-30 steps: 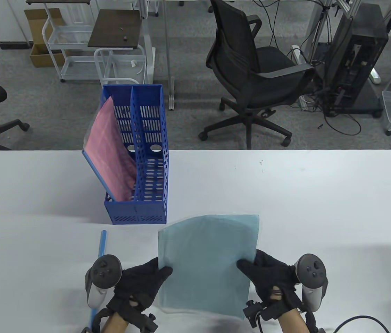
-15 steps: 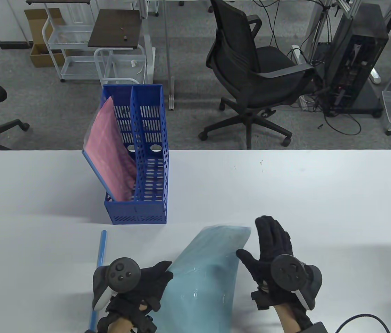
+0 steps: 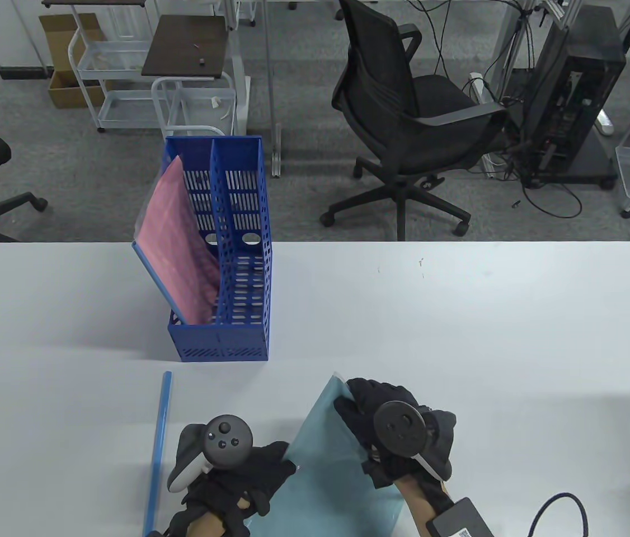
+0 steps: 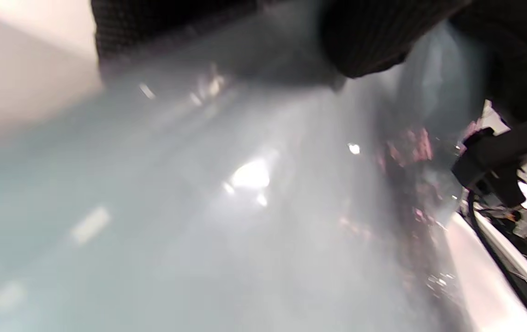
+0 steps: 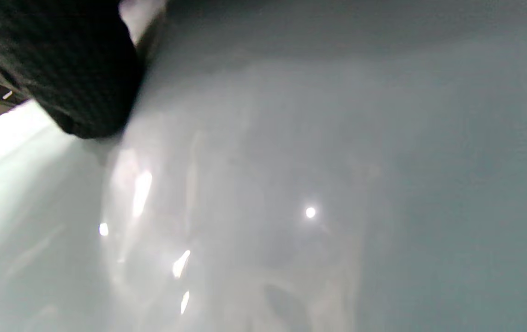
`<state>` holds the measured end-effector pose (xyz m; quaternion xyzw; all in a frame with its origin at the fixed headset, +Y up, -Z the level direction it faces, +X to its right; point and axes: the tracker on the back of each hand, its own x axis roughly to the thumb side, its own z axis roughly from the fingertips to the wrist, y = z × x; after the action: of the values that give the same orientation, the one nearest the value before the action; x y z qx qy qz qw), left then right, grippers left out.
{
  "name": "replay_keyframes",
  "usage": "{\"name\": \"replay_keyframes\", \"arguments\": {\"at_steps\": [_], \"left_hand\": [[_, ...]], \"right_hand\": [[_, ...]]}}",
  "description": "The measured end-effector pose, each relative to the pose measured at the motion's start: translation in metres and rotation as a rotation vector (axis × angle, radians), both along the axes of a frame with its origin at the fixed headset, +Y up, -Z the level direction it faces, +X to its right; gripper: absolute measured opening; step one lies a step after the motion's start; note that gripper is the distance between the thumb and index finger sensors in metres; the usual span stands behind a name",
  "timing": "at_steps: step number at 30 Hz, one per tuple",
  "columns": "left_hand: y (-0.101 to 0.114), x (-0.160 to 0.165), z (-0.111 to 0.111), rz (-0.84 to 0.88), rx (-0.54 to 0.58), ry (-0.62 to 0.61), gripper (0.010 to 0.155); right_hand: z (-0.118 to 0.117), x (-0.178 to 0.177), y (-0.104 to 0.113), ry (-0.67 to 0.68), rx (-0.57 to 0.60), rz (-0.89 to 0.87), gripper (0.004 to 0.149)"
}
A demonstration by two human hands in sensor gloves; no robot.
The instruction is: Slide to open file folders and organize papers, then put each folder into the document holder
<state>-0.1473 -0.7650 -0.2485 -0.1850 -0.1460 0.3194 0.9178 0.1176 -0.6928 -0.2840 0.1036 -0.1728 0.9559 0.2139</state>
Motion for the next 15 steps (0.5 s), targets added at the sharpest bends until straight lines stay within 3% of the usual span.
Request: {"name": "replay_keyframes", "arguments": {"at_steps": [5, 9, 11, 15], "left_hand": [[0.014, -0.035, -0.002, -0.074, 0.093, 0.246, 0.053], [0.028, -0.075, -0.001, -0.316, 0.158, 0.536, 0.055], [0.028, -0.095, -0.001, -0.397, 0.139, 0.665, 0.061], [0.015, -0.125, -0.004, -0.47, -0.037, 0.786, 0.072]], "right_hand": [[-0.009, 0.007, -0.013, -0.028, -0.045, 0.126, 0.045], [-0.015, 0.013, -0.026, -0.044, -0.077, 0.212, 0.045], [-0.016, 0.015, -0.029, -0.047, -0.093, 0.225, 0.046], [-0.016, 0.019, -0.03, -0.056, -0.099, 0.236, 0.046]]}}
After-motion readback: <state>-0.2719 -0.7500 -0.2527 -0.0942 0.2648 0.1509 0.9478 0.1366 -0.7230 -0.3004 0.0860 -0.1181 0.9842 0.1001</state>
